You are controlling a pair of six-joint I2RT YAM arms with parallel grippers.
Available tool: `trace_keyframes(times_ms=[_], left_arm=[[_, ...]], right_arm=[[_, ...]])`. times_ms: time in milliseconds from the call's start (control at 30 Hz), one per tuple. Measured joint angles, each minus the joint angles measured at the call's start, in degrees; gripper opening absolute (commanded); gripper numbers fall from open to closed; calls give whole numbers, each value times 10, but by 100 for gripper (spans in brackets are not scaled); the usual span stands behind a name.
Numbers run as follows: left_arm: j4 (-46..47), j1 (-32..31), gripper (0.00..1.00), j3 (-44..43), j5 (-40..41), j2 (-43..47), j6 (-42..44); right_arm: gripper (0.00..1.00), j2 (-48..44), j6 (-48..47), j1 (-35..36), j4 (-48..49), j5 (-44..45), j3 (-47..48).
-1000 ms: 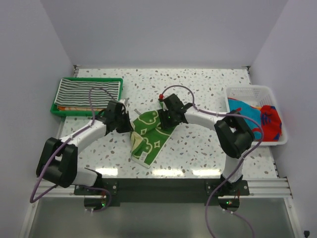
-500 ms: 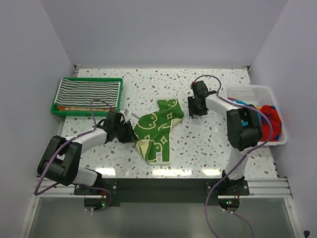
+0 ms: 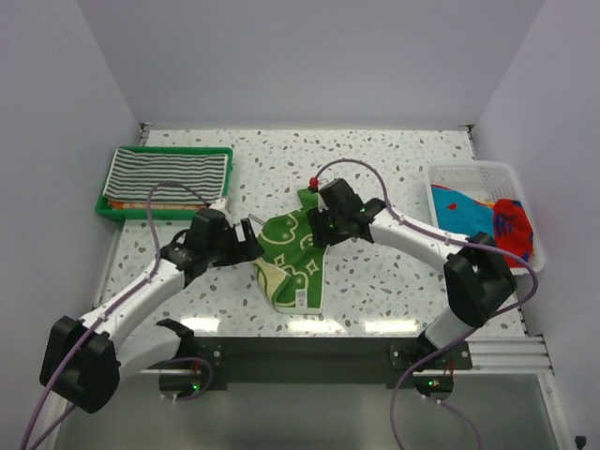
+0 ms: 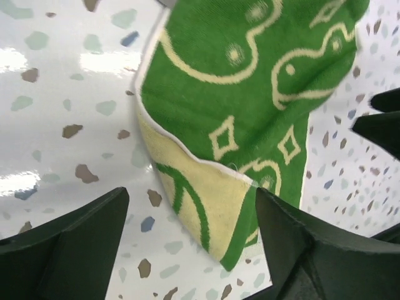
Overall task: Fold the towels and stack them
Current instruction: Flatten out the crumpled towel
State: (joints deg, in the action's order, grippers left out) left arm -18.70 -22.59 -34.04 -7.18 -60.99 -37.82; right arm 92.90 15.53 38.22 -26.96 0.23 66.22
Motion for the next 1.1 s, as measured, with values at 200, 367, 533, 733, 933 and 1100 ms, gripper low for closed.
trace_keyframes(times_ms=[200,367,533,733,933,1100], left_arm=[[-49,-170,77,-42,75,-11,-11],[-70,-290,80,-91,139,-95,-14],[-89,-345,78,-153,220,-189,-13],[-104,-367,72,-189,294,-258,-6],[-113,-386,67,-191,337,-311,-7],[-124,-393,53,-197,367,-339,-16]], right_arm=[[38,2,56,32,36,-54,-74],[35,20,81,32,77,-73,-105],[31,42,89,32,96,-73,-119],[31,44,94,31,111,-73,-122],[30,50,102,31,125,-73,-122],[30,51,105,31,128,-73,-122]])
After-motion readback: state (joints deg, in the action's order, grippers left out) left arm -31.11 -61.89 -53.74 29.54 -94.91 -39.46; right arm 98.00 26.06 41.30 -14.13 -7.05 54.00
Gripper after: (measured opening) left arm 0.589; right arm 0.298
